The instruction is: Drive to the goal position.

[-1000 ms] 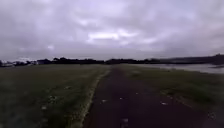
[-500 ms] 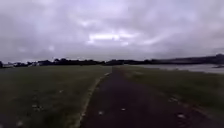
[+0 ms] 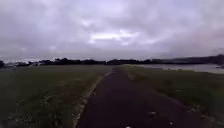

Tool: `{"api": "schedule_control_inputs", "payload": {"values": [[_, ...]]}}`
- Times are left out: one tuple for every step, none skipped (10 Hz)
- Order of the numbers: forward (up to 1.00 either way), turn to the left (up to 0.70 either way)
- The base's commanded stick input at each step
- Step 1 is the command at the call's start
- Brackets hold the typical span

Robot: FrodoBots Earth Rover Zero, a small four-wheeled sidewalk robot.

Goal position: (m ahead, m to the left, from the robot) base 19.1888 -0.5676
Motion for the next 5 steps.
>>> {"api": "schedule_control_inputs", "payload": {"values": [[0.85,0.00],[0.85,0.00],[0.85,0.00],[0.85,0.00],[0.85,0.00]]}}
